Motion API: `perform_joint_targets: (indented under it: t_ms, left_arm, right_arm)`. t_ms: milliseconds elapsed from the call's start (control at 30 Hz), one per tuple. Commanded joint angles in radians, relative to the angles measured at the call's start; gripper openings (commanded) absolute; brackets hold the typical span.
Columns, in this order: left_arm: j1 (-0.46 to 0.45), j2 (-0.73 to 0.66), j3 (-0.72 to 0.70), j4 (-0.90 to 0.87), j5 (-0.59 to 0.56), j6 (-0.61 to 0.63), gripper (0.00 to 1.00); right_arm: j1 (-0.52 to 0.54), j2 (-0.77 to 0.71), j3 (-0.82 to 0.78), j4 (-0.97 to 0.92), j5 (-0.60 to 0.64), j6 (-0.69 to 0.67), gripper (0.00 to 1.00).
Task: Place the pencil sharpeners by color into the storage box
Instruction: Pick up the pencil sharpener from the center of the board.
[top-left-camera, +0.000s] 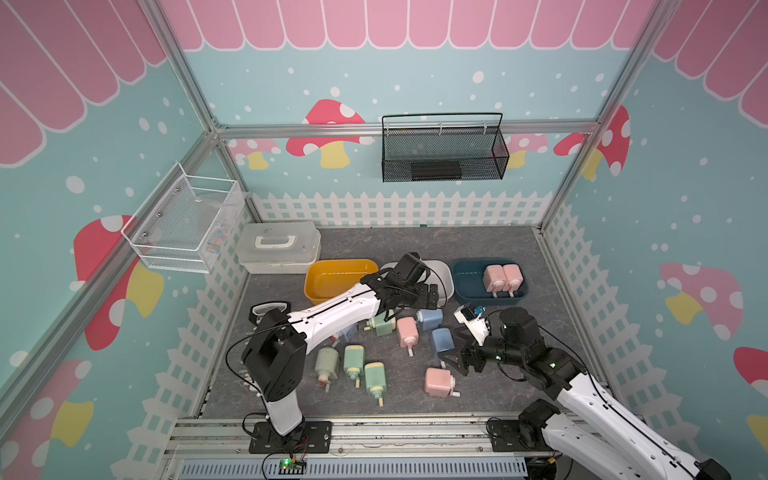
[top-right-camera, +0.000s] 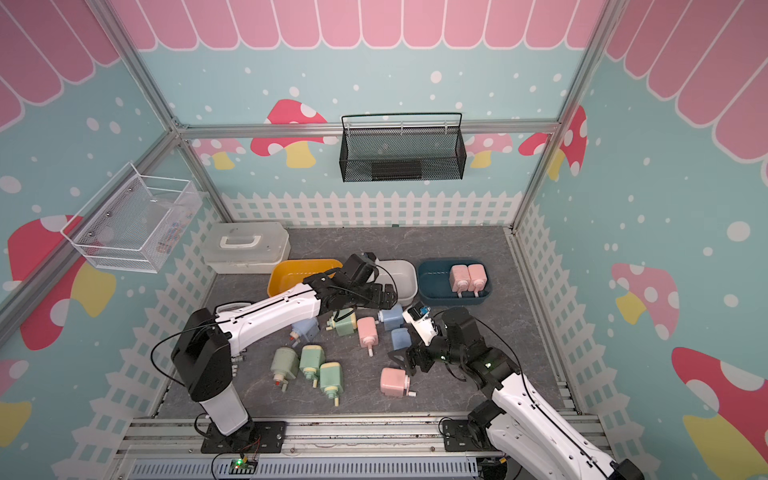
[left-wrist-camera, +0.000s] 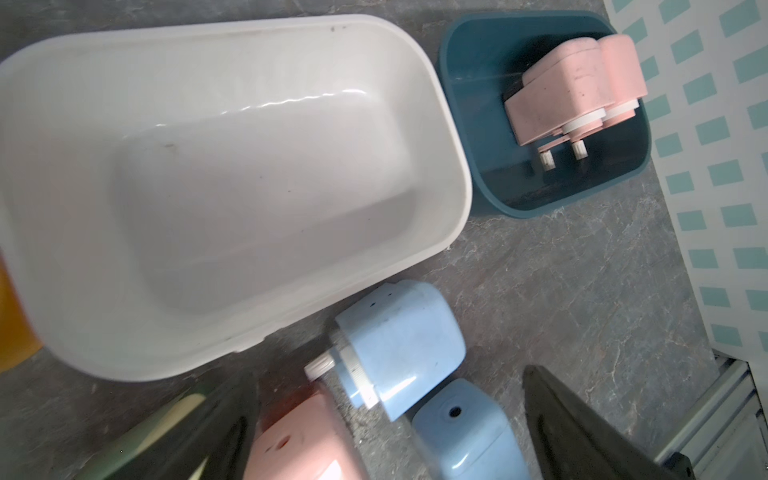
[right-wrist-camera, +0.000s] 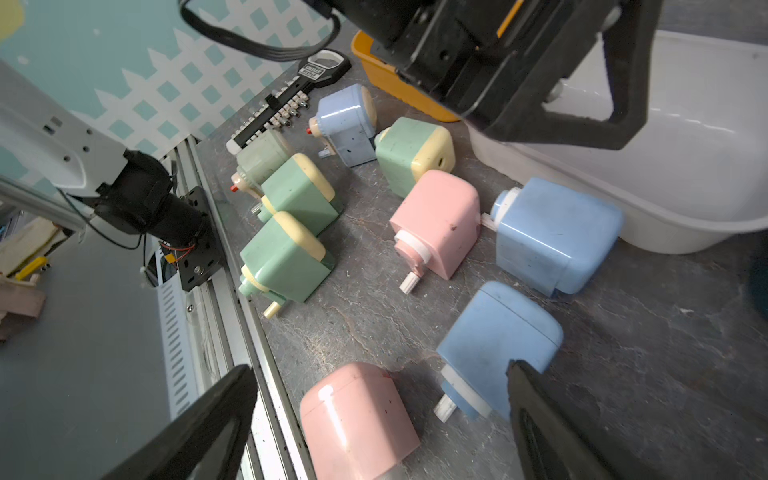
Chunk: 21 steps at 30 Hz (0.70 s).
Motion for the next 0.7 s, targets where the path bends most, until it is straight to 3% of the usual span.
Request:
perform_joint_targets:
  t_ms: [0,200,400,667]
  left_arm:
    - [0.036,-0.109,-0.092,0.041,0.011,0.029,0.99]
    - [0.108,-0.295,-0.238,0.067,0.026,0.039,0.99]
    - [0.182,-0.470,-0.374,0.126,0.033,0.042,0.99]
    - [0.224,-0.553,-0.481,0.214,0.085,0.054,0.99]
  right_arm:
    - [0.063,-0.013,-0.019,0.020,0.064,-0.066,0.93]
    - [0.210,0.048,0.014,-0.011,0.148,-0.116,0.90]
    - [0.317,0.222,0.147,-0.182,0.240,-0.202,0.88]
    - [0.425,0.467,0.370,-0.416,0.321,-0.335,0.88]
